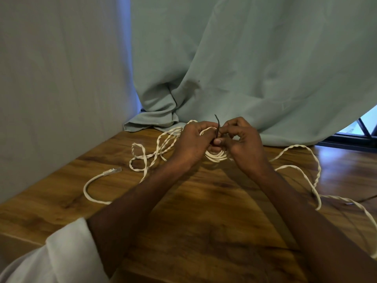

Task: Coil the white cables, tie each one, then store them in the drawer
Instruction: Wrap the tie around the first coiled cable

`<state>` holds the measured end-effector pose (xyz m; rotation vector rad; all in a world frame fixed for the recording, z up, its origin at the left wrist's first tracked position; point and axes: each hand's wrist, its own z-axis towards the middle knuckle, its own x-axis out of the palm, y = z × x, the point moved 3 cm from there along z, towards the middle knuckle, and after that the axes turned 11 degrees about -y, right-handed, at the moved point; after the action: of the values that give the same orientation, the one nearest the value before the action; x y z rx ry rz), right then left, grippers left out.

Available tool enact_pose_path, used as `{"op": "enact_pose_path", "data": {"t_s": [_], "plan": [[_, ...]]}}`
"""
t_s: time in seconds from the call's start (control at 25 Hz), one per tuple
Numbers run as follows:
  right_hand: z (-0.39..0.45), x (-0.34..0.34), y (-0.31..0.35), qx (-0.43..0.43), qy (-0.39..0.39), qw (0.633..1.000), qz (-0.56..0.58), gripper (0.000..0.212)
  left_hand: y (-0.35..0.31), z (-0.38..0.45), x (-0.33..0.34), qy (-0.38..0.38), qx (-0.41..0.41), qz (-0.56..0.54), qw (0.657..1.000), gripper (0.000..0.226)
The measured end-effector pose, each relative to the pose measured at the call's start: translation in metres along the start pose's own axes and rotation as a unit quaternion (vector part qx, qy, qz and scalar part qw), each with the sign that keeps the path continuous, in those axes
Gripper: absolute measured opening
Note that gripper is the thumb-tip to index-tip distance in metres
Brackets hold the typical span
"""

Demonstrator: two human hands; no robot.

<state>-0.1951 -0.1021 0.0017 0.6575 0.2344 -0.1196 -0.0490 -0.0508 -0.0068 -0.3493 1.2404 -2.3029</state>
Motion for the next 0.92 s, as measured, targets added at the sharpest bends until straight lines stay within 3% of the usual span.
{"op": "enact_pose_path", "data": {"t_s": [0.24, 0.52, 0.68, 0.8, 0.92], "plan": [[0.004, -0.01, 0.006, -0.005, -0.042, 0.999, 0.033, 0.019, -0.002, 0.002, 0.0, 0.089, 0.034, 0.055, 0.994, 0.024], [0.001, -0.01, 0.001, 0.136, -0.04, 0.987, 0.081, 0.002, 0.002, 0.005, 0.003, 0.156, 0.068, 0.157, 0.973, 0.026], [0.001, -0.012, -0.001, 0.24, -0.061, 0.96, 0.128, 0.003, -0.001, 0.004, 0.002, 0.15, 0.061, 0.123, 0.979, 0.022], [-0.002, -0.01, 0.0, 0.265, -0.049, 0.956, 0.119, 0.007, -0.002, 0.001, -0.001, 0.143, 0.077, 0.111, 0.98, 0.036], [-0.002, -0.01, 0.001, 0.29, -0.054, 0.948, 0.122, 0.007, -0.006, -0.004, -0.001, 0.142, 0.096, 0.099, 0.98, 0.036]]}}
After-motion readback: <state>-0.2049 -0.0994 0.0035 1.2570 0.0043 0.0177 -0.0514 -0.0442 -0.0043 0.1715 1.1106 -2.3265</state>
